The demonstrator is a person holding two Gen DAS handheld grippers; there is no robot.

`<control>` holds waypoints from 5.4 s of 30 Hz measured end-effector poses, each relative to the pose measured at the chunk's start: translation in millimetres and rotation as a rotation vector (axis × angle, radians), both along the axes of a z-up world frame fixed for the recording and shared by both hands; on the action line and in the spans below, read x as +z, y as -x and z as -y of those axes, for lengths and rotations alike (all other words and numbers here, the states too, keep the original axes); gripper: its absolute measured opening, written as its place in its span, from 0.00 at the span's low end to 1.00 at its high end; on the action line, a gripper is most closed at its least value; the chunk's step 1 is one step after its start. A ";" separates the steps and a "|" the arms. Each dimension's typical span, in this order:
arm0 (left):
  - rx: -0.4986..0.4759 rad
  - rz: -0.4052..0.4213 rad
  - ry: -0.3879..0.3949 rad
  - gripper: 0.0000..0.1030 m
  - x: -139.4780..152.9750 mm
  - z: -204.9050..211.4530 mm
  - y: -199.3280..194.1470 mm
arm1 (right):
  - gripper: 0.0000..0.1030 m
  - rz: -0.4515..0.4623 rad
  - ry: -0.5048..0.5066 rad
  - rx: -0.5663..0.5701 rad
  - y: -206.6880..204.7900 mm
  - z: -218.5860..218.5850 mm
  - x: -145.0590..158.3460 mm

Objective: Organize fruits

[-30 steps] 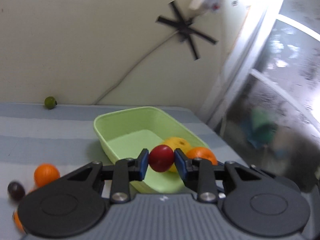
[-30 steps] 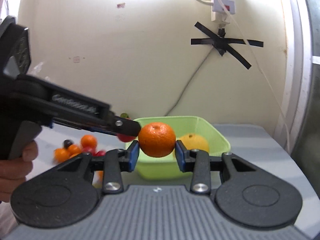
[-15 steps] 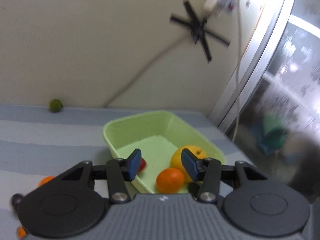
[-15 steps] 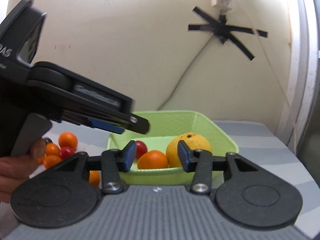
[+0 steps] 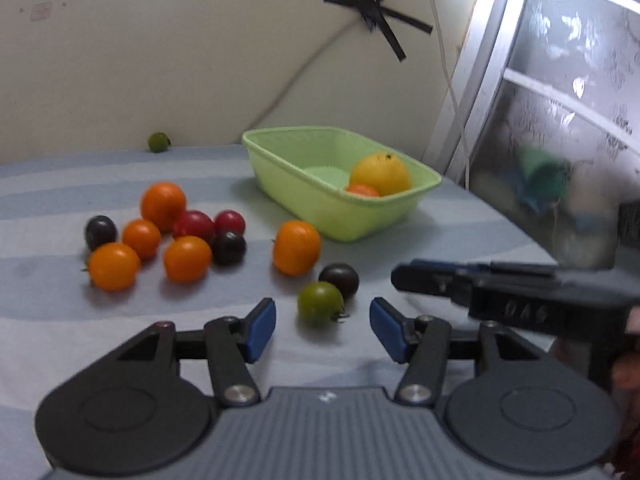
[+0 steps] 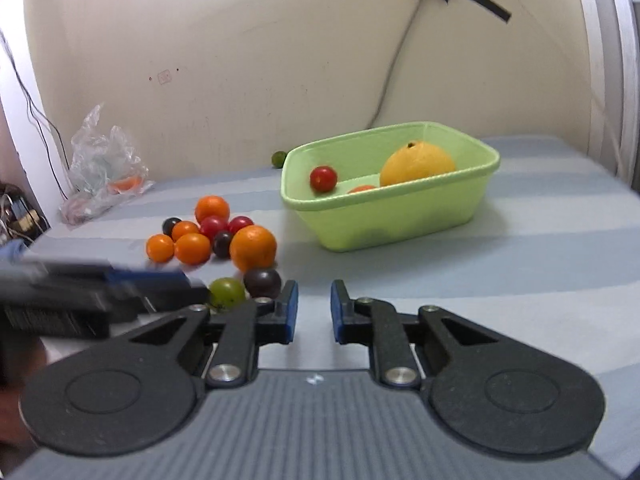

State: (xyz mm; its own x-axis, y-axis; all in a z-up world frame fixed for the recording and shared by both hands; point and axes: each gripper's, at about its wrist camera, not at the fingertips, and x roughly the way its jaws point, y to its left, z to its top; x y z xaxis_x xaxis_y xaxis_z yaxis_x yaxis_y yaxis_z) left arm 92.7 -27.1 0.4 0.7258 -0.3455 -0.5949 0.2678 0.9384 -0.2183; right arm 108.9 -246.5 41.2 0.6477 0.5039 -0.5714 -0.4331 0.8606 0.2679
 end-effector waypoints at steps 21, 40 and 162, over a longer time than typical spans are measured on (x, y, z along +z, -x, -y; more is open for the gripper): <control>0.191 0.038 -0.018 0.27 -0.9 -75.7 63.4 | 0.26 0.025 0.194 0.079 -6.1 -63.2 -4.9; 0.207 0.054 -0.008 0.28 -10.3 -83.5 73.6 | 0.27 0.111 0.212 0.192 80.2 -102.2 -3.0; -0.094 -0.114 0.097 0.38 43.0 18.5 -159.7 | 0.33 0.194 0.383 0.130 -90.9 -59.7 20.2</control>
